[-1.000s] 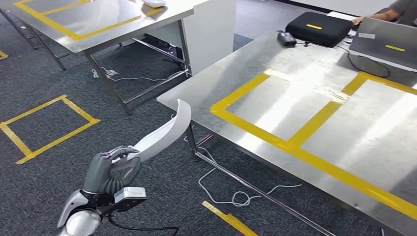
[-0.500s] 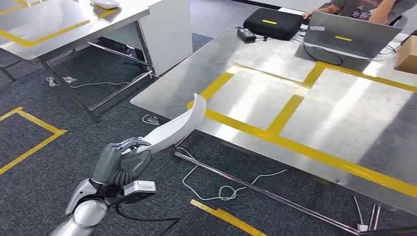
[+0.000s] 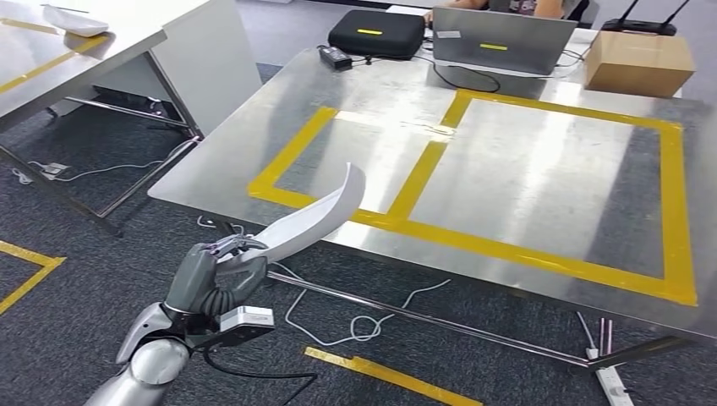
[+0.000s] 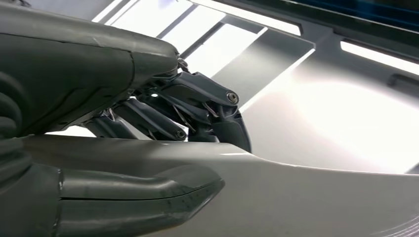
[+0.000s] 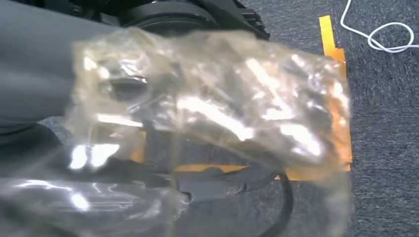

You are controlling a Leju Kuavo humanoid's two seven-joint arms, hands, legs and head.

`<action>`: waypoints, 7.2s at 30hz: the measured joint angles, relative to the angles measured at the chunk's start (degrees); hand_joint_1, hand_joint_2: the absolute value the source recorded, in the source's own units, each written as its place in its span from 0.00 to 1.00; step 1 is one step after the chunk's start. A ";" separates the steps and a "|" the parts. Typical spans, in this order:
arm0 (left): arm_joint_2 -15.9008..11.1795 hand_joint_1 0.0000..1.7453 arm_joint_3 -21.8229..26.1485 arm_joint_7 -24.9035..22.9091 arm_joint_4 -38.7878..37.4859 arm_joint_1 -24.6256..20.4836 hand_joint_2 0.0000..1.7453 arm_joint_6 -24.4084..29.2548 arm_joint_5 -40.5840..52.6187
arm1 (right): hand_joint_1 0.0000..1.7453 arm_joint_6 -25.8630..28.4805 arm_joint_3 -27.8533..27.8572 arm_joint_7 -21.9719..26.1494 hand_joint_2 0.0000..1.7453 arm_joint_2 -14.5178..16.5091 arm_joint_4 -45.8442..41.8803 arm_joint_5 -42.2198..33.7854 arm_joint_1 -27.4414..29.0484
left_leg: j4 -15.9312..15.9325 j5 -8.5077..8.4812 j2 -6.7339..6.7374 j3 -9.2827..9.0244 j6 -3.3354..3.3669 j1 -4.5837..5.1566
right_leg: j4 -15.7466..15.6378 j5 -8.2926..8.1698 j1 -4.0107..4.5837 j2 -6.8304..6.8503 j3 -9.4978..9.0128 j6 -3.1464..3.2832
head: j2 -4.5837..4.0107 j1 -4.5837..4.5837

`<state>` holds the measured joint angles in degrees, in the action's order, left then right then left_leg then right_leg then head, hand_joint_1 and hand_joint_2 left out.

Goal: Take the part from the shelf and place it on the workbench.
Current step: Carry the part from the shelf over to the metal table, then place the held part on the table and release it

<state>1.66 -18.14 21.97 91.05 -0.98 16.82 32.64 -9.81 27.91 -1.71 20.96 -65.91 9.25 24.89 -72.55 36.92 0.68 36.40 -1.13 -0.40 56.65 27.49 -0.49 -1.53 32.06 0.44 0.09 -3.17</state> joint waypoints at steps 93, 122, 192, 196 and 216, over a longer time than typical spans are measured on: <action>4.26 1.00 -4.85 -15.70 -28.34 -23.47 1.00 -0.89 14.55 | 0.00 -17.59 35.13 18.01 0.00 -0.45 18.16 39.75 -16.99 | 14.89 -10.55 -0.65 -2.73 4.35 0.81 | 4.31 3.61 -0.17 0.86 0.00 -3.00 | 0.00 1.57; 3.87 1.00 -3.20 -16.12 -30.08 -23.48 1.00 1.10 13.05 | 0.00 -17.71 38.27 19.30 0.00 -0.47 18.90 45.04 -18.19 | 13.58 -11.77 -0.69 -0.27 2.75 0.81 | 1.32 4.37 -0.18 1.17 -2.43 -2.53 | 0.01 0.88; -1.80 0.00 6.82 -9.39 -33.11 -20.95 0.00 9.42 16.01 | 0.00 -19.11 41.10 21.70 0.00 -0.44 19.73 46.76 -18.83 | 14.32 -10.81 1.75 -1.92 1.64 0.68 | 0.36 1.78 0.03 5.57 -1.05 -1.88 | 0.00 0.43; -1.56 0.00 5.87 -4.44 -24.82 -16.13 0.00 7.33 8.80 | 0.00 -18.79 41.10 22.24 0.00 -0.37 19.85 46.21 -18.86 | 14.20 -10.69 1.65 -1.93 2.70 0.99 | 0.01 1.46 -0.18 5.82 -1.34 -2.72 | 0.00 0.38; -3.54 0.00 6.04 7.20 0.82 3.64 0.00 -0.32 -7.02 | 0.00 -14.72 36.66 19.02 0.00 -0.35 21.87 35.97 -16.65 | 6.54 -5.94 -0.80 1.92 -0.52 -0.51 | 1.00 1.61 -0.97 1.72 -1.06 -0.51 | 0.00 -0.19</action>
<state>-1.88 -12.10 29.17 91.88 2.66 16.51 25.62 -24.52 64.57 17.31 20.61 -44.04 45.22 8.24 -66.01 30.98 -0.12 38.32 -1.66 -0.90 57.65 29.10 -1.46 0.19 31.00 -0.07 0.09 -3.36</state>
